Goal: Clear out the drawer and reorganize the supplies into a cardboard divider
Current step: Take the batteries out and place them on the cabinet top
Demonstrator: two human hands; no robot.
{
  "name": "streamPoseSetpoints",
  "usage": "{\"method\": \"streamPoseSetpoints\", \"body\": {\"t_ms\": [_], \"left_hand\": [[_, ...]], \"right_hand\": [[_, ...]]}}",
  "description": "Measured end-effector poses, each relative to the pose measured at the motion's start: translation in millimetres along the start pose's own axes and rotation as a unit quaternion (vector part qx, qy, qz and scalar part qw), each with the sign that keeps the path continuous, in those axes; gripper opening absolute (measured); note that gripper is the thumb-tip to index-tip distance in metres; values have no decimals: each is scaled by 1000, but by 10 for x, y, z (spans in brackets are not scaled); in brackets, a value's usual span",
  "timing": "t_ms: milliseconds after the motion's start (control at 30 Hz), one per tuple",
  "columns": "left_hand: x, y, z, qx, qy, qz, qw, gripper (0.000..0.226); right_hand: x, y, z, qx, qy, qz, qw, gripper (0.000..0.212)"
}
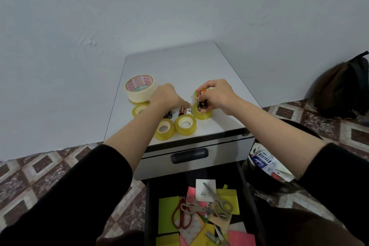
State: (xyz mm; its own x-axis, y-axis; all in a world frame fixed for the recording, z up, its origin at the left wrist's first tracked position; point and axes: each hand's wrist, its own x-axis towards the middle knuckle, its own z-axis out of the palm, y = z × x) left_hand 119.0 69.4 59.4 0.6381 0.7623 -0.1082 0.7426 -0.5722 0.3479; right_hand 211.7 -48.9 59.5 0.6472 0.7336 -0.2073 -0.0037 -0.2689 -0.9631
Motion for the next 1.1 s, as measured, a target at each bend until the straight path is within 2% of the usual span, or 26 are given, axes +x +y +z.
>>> {"method": "streamPoseSetpoints", "body": {"t_ms": [233, 500, 700, 1100], "left_hand": [[55, -113, -72, -6, 14, -8, 1000, 43], [-19, -138, 11, 4, 10, -2, 1000, 53], [-3, -237, 11, -15, 12, -12, 1000, 56], [-1, -334, 12, -26, 13, -2, 1000, 56]], "right_hand": [[1, -42, -29, -10, 2, -3, 1000, 17], [-12, -71, -10, -19, 1, 6, 1000, 25], [8, -140, 65, -68, -9, 7, 998, 12], [113, -235, 289, -173, -19, 53, 983, 20]]}}
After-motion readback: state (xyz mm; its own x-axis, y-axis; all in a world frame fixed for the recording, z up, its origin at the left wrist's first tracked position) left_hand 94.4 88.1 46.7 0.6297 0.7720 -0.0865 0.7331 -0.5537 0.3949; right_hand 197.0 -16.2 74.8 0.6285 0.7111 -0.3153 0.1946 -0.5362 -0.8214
